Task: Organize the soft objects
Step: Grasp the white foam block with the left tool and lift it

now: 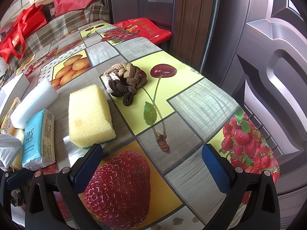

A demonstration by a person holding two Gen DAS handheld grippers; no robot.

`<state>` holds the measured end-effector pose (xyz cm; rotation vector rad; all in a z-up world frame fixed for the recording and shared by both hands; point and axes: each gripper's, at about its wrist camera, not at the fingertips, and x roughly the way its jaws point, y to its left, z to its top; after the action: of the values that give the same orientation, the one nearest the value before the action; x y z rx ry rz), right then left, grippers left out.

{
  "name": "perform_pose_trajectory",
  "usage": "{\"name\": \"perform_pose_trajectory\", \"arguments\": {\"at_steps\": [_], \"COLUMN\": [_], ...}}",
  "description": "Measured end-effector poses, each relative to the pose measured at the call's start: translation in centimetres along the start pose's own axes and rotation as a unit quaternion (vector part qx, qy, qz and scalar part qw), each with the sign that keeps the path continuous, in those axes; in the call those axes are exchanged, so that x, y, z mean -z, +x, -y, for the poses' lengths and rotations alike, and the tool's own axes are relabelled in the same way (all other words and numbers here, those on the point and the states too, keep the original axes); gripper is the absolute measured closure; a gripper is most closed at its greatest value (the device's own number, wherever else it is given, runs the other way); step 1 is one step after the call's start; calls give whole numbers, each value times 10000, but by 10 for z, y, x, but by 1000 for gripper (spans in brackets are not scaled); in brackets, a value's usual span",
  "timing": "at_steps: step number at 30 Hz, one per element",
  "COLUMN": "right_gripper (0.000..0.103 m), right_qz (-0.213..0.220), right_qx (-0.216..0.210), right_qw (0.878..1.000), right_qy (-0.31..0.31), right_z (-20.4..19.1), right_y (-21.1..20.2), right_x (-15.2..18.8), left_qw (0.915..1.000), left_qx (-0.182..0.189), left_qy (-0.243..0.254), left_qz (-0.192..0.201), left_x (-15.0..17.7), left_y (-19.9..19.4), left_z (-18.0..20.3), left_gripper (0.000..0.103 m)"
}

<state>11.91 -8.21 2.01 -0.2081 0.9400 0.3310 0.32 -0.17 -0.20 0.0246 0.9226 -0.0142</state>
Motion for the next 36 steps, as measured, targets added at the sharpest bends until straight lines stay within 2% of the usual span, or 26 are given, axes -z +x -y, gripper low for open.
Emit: {"name": "perform_pose_trajectory", "arguments": {"at_steps": [4, 9, 11, 13, 15, 17, 19, 22, 30, 34, 36], "right_gripper": [0, 0, 0, 0, 0, 0, 0, 0, 0, 0, 0], "right_qz": [0, -1, 0, -1, -1, -2, -2, -1, -1, 2, 1], "right_qx": [1, -2, -3, -1, -1, -4, -2, -4, -10, -26, -32], "right_qw": [10000, 10000, 10000, 10000, 10000, 10000, 10000, 10000, 10000, 10000, 10000], "right_qy": [0, 1, 2, -1, 0, -1, -4, 1, 3, 3, -7], "right_z": [0, 0, 0, 0, 0, 0, 0, 0, 0, -5, -6], "right_y": [0, 0, 0, 0, 0, 0, 0, 0, 0, -1, -1], "right_x": [0, 0, 0, 0, 0, 0, 0, 0, 0, 0, 0], "left_qw": [9999, 9905, 9840, 9781, 9750, 9741, 9752, 9789, 9874, 9849, 9855], "left_qx": [-41, 15, -180, -484, -713, -767, -766, -822, -1045, -1068, -1030], "left_qy": [25, -351, -664, -991, -1304, -1591, -1694, -1572, -951, -939, -698], "left_qz": [148, 1330, 1642, 1765, 1651, 1408, 1201, 1014, 717, 988, 1155], "left_x": [5, 17, 30, 47, 68, 88, 103, 109, 88, 87, 83], "left_y": [-12, -79, -108, -128, -139, -141, -135, -123, -96, -107, -118], "left_z": [2, -12, -31, -53, -75, -92, -90, -79, -51, -56, -57], "left_gripper": [1, 0, 0, 0, 0, 0, 0, 0, 0, 0, 0]}}
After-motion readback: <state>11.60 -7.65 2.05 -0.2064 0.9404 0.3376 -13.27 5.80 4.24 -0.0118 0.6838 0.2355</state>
